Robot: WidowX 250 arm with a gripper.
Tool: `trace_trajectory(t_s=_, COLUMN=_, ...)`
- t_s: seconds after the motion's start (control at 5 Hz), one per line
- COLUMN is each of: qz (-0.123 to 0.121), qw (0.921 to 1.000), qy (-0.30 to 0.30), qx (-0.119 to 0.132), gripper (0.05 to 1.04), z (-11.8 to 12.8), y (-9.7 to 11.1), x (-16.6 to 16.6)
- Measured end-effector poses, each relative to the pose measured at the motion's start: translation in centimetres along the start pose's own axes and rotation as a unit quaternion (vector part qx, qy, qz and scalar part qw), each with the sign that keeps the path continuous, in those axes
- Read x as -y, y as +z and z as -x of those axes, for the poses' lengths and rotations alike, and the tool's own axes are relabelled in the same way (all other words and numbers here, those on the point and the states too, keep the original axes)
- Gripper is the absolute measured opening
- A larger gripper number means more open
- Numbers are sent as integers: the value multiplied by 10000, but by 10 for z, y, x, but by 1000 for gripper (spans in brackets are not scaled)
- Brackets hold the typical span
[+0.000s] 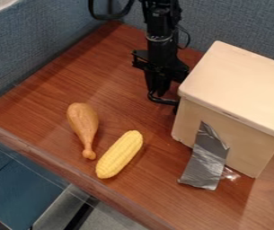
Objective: Open the drawer
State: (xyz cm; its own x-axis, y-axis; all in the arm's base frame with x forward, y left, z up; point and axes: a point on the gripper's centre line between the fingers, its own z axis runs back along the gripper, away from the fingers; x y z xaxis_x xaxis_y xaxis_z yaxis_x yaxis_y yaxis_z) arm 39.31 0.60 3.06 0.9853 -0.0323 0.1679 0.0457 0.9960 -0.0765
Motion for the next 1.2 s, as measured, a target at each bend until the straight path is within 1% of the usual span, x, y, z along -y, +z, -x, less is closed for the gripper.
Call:
trace_trajectory(t_s=0.4, qz=-222, qw=9997, qy=-52, qx=-123, gripper=152, z=3, y=5, x=-22)
trace_trajectory(t_s=0.8, qz=-343, qw=9993, qy=-2, qx=-154, gripper=152, z=5, y=13, x=-48)
trace_trajectory(t_s=1.2, qz=-469, qw=9988, qy=107, qx=-128, gripper=152, z=6, y=22, x=-79)
